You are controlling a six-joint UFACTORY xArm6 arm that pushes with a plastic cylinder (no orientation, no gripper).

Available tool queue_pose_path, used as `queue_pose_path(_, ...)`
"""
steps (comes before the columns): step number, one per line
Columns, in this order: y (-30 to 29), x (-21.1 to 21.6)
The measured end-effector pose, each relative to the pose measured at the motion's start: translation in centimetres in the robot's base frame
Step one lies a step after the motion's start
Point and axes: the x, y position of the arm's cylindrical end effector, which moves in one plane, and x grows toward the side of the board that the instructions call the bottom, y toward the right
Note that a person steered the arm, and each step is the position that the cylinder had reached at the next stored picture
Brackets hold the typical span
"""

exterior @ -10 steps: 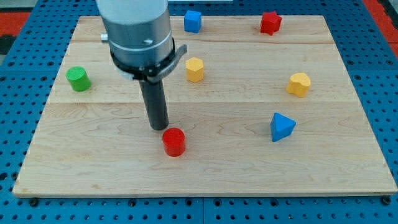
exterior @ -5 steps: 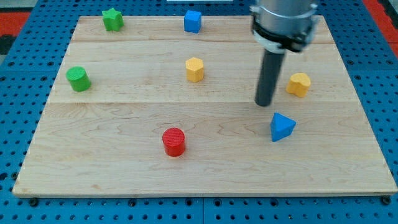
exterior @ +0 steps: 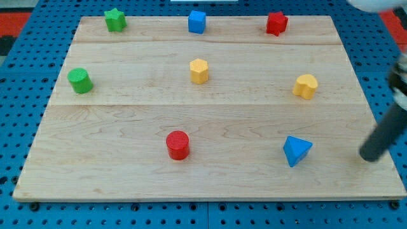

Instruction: Slide the blue triangle towards the bottom left of the board

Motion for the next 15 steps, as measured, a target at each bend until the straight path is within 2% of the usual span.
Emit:
queue_pose_path(2,-10.8,-2.2)
queue_pose_path(4,-26.4,-9.5)
queue_pose_path(5,-18.3,-11.1)
queue_pose_path(6,-23.6,-13.9)
queue_pose_path(8,-42.2,-5.8)
queue_pose_path(9,-40.7,-6.9)
queue_pose_path(10,-39.0,-10.7)
queue_pose_path(11,-45.1,-8.2)
queue_pose_path(12,-48.5,-3.1)
queue_pose_path(13,-46.7,-3.6)
queue_pose_path(14,-44.4,-8.8)
queue_pose_path(15,-49.0,-10.6)
